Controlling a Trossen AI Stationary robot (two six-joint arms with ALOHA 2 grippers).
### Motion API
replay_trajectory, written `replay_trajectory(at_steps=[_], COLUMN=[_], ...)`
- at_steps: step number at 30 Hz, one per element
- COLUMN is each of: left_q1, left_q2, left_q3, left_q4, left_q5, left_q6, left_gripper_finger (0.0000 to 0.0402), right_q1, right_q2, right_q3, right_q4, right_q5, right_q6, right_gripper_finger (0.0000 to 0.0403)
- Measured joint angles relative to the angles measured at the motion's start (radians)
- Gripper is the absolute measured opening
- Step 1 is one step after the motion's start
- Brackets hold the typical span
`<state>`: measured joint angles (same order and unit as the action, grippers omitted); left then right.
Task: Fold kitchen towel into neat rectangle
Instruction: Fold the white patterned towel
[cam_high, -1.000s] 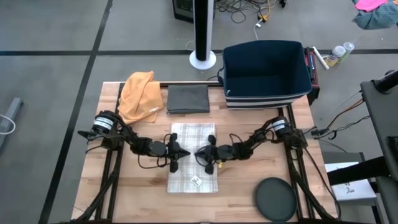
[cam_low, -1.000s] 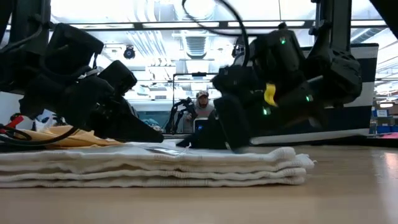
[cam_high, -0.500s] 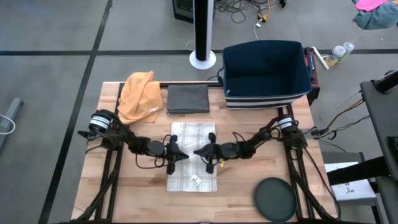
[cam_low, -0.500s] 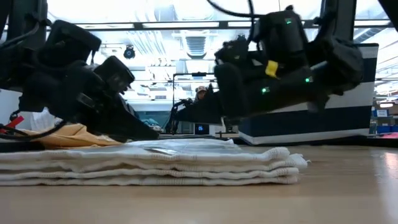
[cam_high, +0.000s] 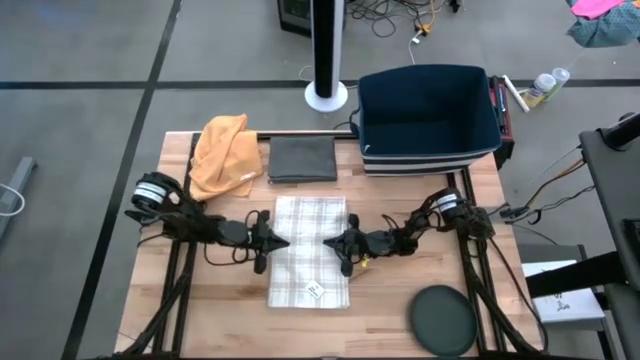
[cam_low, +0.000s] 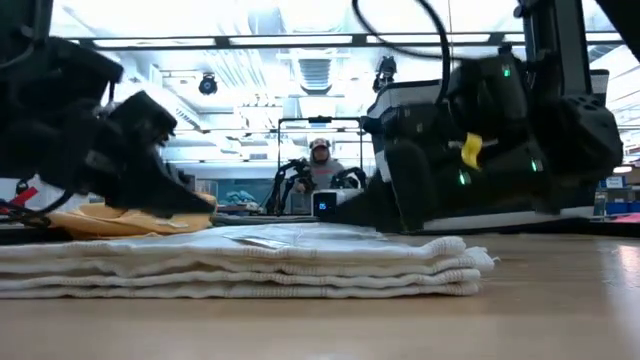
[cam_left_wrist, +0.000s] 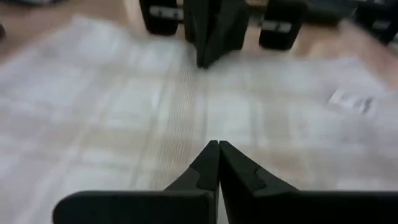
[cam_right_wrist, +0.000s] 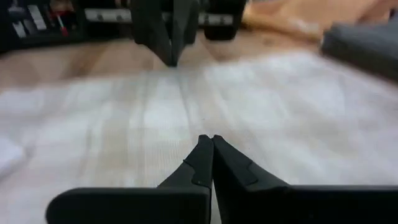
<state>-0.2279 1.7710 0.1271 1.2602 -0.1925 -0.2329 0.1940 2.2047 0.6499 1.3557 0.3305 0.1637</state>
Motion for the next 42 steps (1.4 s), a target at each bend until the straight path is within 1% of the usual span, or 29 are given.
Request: replay_trajectory(at_steps=[4,7,9,12,13,15,18,21,23,27,30,32,34,36,38,42], left_q1=[0.000,0.000,0.001,0.001,0.002,0.004,0.019,0.035,0.050,0.077,0.083,0.088,0.094,0.105,0.120,0.145], left_q2=[0.107,0.172,0.192,0.172,0.154,0.104,0.035,-0.040,-0.076,-0.130,-0.146,-0.153,-0.159,-0.170,-0.186,-0.219], left_q3=[0.027,0.044,0.039,0.002,-0.017,-0.060,-0.122,-0.120,-0.110,-0.090,-0.075,-0.064,-0.060,-0.056,-0.053,-0.053], left_q4=[0.015,0.051,0.096,0.152,0.161,0.163,0.170,0.095,0.040,-0.057,-0.141,-0.156,-0.159,-0.160,-0.154,-0.161], left_q5=[-0.003,-0.004,0.015,0.050,0.054,0.041,-0.015,-0.026,-0.023,-0.024,-0.026,-0.026,-0.027,-0.026,-0.026,-0.034], left_q6=[-0.015,-0.015,-0.017,-0.035,-0.045,-0.068,-0.145,-0.181,-0.182,-0.188,-0.185,-0.181,-0.179,-0.180,-0.181,-0.147], left_gripper_finger=[0.0000,0.0000,0.0000,0.0000,0.0000,0.0000,0.0000,0.0000,0.0000,0.0000,0.0000,0.0000,0.0000,0.0000,0.0000,0.0000], right_q1=[0.002,0.002,0.002,0.002,0.002,-0.006,-0.043,-0.103,-0.143,-0.203,-0.234,-0.259,-0.284,-0.309,-0.325,-0.325], right_q2=[0.031,0.013,-0.038,-0.155,-0.199,-0.282,-0.410,-0.482,-0.489,-0.494,-0.494,-0.494,-0.493,-0.483,-0.467,-0.445], right_q3=[-0.001,-0.010,-0.027,-0.057,-0.069,-0.086,-0.095,-0.088,-0.075,-0.072,-0.072,-0.071,-0.070,-0.060,-0.052,-0.029], right_q4=[0.025,0.020,-0.004,-0.017,-0.049,-0.175,-0.424,-0.626,-0.683,-0.716,-0.718,-0.732,-0.786,-0.833,-0.861,-0.855], right_q5=[0.007,0.002,0.003,0.011,0.013,0.039,0.070,0.056,0.039,0.012,0.007,0.007,0.010,0.005,-0.007,-0.022], right_q6=[0.011,-0.002,-0.022,-0.034,-0.035,-0.012,0.102,0.252,0.345,0.474,0.525,0.549,0.587,0.626,0.629,0.611], right_gripper_finger=[0.0000,0.0000,0.0000,0.0000,0.0000,0.0000,0.0011,0.0040,0.0067,0.0130,0.0176,0.0203,0.0225,0.0241,0.0249,0.0249])
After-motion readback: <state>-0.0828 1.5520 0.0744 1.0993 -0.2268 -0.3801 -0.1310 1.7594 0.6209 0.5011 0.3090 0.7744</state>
